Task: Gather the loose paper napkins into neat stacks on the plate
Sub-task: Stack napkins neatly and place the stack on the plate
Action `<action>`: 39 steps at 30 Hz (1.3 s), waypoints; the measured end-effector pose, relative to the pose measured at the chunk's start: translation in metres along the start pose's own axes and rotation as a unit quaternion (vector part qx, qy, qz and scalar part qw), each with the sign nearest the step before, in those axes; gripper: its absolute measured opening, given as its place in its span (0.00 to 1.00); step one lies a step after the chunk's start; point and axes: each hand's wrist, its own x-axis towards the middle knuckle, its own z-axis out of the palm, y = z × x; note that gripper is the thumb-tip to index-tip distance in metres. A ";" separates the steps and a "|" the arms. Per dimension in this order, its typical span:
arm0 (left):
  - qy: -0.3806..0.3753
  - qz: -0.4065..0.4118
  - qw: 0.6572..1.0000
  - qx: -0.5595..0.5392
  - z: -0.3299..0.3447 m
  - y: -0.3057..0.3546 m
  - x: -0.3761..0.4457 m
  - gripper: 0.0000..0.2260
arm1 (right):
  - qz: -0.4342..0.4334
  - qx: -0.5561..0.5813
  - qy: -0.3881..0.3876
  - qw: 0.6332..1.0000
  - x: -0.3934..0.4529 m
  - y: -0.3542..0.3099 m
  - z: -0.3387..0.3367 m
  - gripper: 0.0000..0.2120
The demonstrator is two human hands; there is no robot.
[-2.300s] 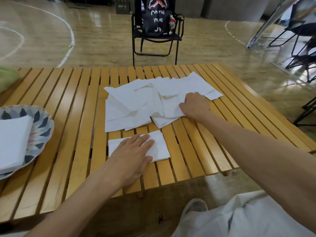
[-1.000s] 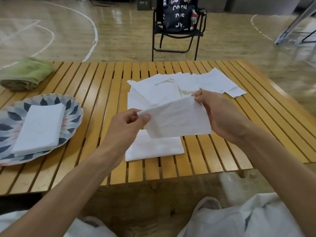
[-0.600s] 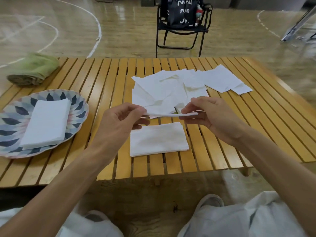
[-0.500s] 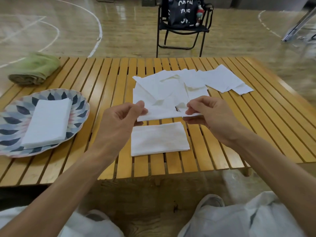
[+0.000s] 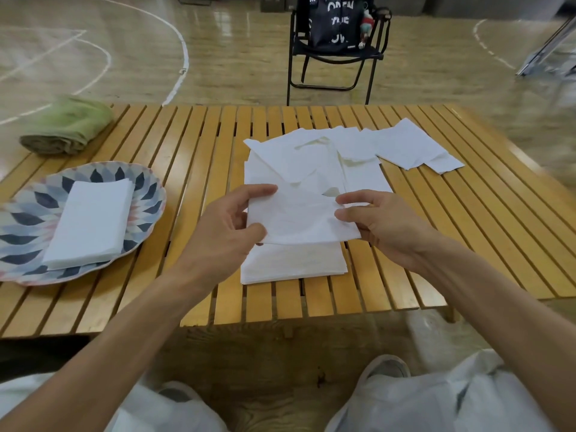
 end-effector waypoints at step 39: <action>-0.029 0.055 0.884 0.464 0.016 -0.039 0.005 0.12 | -0.098 -0.454 0.003 0.886 0.006 0.027 0.014 0.20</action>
